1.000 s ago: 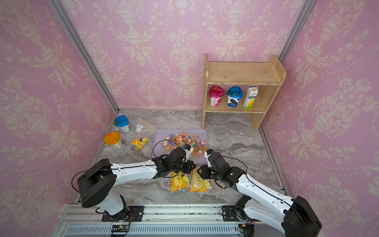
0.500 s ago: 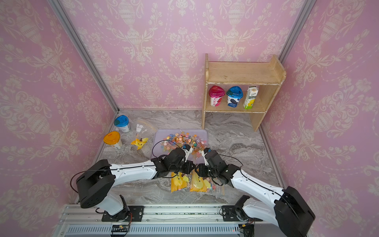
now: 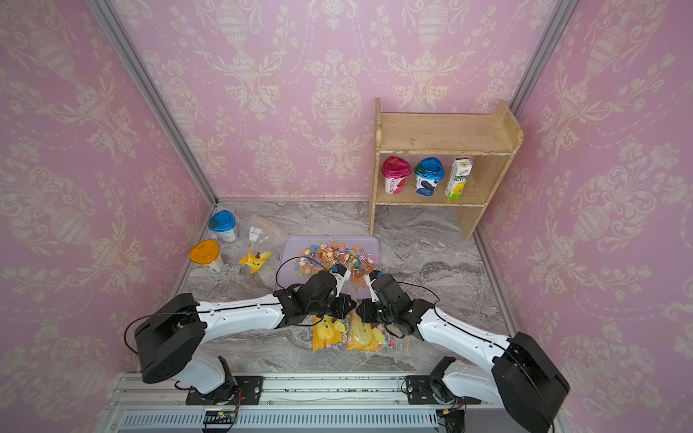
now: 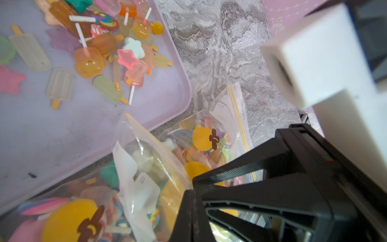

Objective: Pour candies out of the ziploc bag
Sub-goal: Open the ziploc bag at the center of the board.

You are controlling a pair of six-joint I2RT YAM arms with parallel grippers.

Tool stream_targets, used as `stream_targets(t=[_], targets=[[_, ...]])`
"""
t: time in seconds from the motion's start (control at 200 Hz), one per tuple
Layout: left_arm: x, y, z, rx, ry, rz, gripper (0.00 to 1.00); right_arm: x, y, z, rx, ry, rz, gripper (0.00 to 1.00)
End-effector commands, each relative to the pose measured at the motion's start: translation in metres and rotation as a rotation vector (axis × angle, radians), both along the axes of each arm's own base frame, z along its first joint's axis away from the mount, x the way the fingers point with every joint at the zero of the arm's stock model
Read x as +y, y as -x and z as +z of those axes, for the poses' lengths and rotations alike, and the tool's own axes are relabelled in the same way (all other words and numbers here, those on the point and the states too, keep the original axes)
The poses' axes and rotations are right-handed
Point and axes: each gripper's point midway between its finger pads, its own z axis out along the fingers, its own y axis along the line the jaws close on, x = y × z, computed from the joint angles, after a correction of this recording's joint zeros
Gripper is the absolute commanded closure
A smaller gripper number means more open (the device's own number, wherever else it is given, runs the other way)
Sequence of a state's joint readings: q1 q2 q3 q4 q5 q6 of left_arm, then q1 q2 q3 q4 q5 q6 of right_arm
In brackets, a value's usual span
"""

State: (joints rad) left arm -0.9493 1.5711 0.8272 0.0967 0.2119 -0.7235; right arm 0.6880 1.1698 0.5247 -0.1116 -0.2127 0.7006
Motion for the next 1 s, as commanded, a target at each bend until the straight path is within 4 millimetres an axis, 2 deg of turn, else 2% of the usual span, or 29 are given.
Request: stream_targets(t=[0.0, 0.3, 0.65, 0.771, 0.996], targets=[[0.006, -0.001, 0.005, -0.027, -0.008, -0.001, 1.00, 0.002, -0.005, 0.005, -0.020, 0.006, -0.006, 0.87], [0.014, -0.001, 0.007, -0.044, -0.041, 0.002, 1.00, -0.004, -0.005, 0.010, -0.032, 0.029, -0.015, 1.00], [0.009, -0.002, 0.011, -0.047, -0.019, -0.001, 1.00, -0.003, 0.001, 0.023, -0.059, -0.008, 0.014, 1.00], [0.009, -0.002, 0.010, -0.044, -0.024, -0.002, 1.00, -0.010, 0.000, 0.022, -0.064, 0.018, -0.012, 1.00], [0.016, -0.003, 0.020, -0.076, -0.044, 0.004, 1.00, -0.023, 0.000, 0.029, -0.103, 0.058, -0.043, 1.00]])
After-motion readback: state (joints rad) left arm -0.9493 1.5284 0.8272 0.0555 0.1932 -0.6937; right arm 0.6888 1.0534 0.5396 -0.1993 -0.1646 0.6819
